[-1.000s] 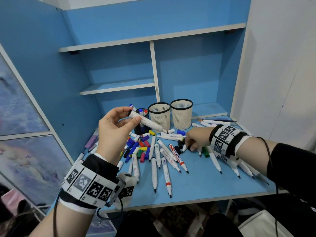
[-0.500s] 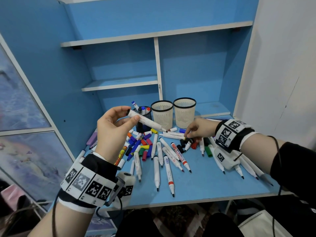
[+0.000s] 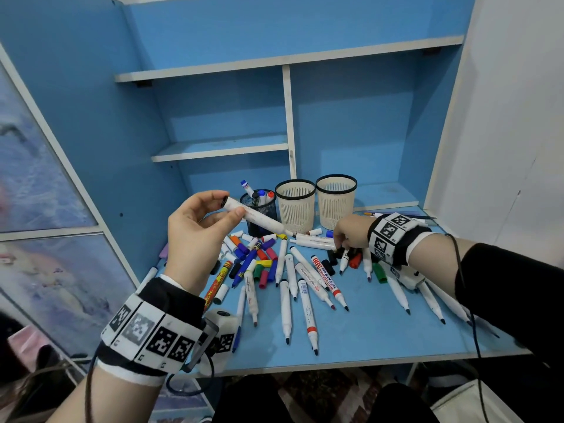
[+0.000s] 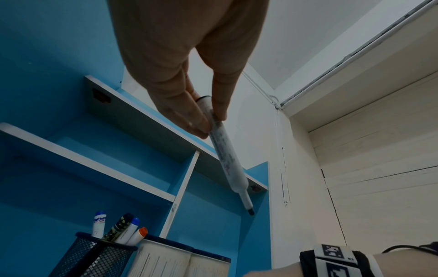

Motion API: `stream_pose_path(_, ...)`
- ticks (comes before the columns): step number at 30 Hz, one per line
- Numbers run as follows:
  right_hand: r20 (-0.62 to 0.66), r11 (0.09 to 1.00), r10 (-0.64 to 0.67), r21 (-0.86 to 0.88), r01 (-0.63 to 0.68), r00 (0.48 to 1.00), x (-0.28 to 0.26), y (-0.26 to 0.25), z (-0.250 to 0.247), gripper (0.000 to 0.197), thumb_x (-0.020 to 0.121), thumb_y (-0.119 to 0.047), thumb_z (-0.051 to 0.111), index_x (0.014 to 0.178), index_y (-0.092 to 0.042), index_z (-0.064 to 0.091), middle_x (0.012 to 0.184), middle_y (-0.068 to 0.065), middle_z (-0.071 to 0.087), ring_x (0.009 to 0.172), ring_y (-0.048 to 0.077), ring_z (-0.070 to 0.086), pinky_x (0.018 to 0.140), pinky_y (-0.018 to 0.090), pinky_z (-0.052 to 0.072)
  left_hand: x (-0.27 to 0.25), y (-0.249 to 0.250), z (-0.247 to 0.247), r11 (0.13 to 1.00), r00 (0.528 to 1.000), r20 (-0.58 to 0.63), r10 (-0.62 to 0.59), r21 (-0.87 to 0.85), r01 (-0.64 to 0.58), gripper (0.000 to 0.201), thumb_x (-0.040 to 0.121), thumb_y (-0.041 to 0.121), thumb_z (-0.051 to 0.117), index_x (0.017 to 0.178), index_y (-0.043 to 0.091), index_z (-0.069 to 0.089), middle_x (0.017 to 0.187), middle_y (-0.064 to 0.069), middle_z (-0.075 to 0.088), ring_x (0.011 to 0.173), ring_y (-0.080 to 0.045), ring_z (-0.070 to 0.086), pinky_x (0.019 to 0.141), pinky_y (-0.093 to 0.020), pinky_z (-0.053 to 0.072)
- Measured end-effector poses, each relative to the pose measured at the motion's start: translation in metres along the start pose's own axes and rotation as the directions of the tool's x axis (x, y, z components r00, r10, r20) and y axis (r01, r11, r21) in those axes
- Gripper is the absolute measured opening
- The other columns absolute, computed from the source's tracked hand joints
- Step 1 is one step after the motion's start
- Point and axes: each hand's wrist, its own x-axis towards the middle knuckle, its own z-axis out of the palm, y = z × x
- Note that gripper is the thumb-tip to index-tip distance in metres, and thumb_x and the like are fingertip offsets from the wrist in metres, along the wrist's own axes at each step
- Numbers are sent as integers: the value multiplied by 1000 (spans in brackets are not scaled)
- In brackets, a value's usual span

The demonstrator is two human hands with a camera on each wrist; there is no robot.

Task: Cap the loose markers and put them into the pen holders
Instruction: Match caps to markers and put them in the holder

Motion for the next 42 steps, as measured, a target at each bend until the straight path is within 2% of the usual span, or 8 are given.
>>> stream_pose_path(3, 14, 999, -33, -41, 34, 999, 5, -2, 0, 18, 86, -11, 64, 104, -10, 67, 104, 6, 66, 84, 13, 52, 62, 13, 38, 0, -1, -4, 1000, 1000, -8, 8, 5, -8, 24, 76, 1, 73, 94, 14, 64, 104, -20, 66, 74, -10, 65, 76, -19, 56)
stream_pose_path(8, 34, 994, -58, -92, 61, 998, 8, -10, 1, 22, 87, -14, 65, 108, -13, 68, 111, 4, 66, 100, 19, 59, 84, 25, 45, 2, -2, -7, 1000, 1000, -15, 8, 7, -8, 24, 76, 0, 73, 95, 12, 64, 103, -19, 66, 72, -9, 64, 74, -17, 55)
stream_pose_path(14, -43, 978, -121, -178, 111, 992, 9, -22, -2, 28, 87, -21, 65, 115, -20, 63, 119, 3, 54, 108, 21, 52, 78, 27, 40, 3, -4, -10, 1000, 1000, -21, 9, 14, -8, 24, 76, 1, 73, 94, 15, 64, 101, -14, 66, 71, -6, 65, 72, -15, 54)
stream_pose_path(21, 125, 968, -174, -160, 193, 977, 8, -36, -2, 32, 87, -24, 66, 116, -11, 66, 114, 3, 66, 103, 18, 59, 72, 19, 38, 2, -3, -10, 1000, 1000, -12, 1, 10, 0, 24, 75, 1, 73, 91, 17, 64, 97, -10, 65, 69, -4, 65, 73, -16, 55)
stream_pose_path(31, -16, 984, -178, -1, 178, 984, 6, -30, -6, 14, 85, -12, 65, 98, -8, 70, 74, -11, 57, 72, 8, 53, 56, 12, 36, 3, 6, -12, 1000, 1000, -2, 1, 3, -1, 24, 75, 3, 74, 93, 17, 65, 104, -18, 67, 79, -16, 66, 85, -32, 57)
stream_pose_path(36, 126, 973, -173, -133, 189, 977, 3, -38, 2, 27, 82, -18, 71, 107, -8, 69, 104, 2, 69, 80, 10, 53, 62, 18, 41, 0, 6, -7, 1000, 1000, 11, 15, 9, -15, 25, 74, 4, 74, 93, 17, 65, 100, -14, 68, 73, -8, 66, 75, -19, 56)
stream_pose_path(39, 115, 972, -179, -131, 194, 977, 4, -38, 6, 17, 83, -10, 68, 99, -4, 70, 105, 8, 71, 80, 10, 53, 57, 12, 39, -2, 7, -6, 1000, 1000, 18, 22, 5, -22, 25, 74, 4, 74, 91, 18, 65, 99, -13, 69, 73, -7, 67, 74, -18, 55)
stream_pose_path(42, 40, 983, -160, -83, 163, 986, 1, -35, 1, 15, 87, -7, 61, 98, -6, 71, 102, 7, 70, 80, 12, 54, 71, 22, 46, -3, 9, -6, 1000, 999, 17, 31, 0, -31, 25, 74, 3, 74, 91, 19, 65, 97, -11, 69, 71, -6, 66, 73, -17, 55)
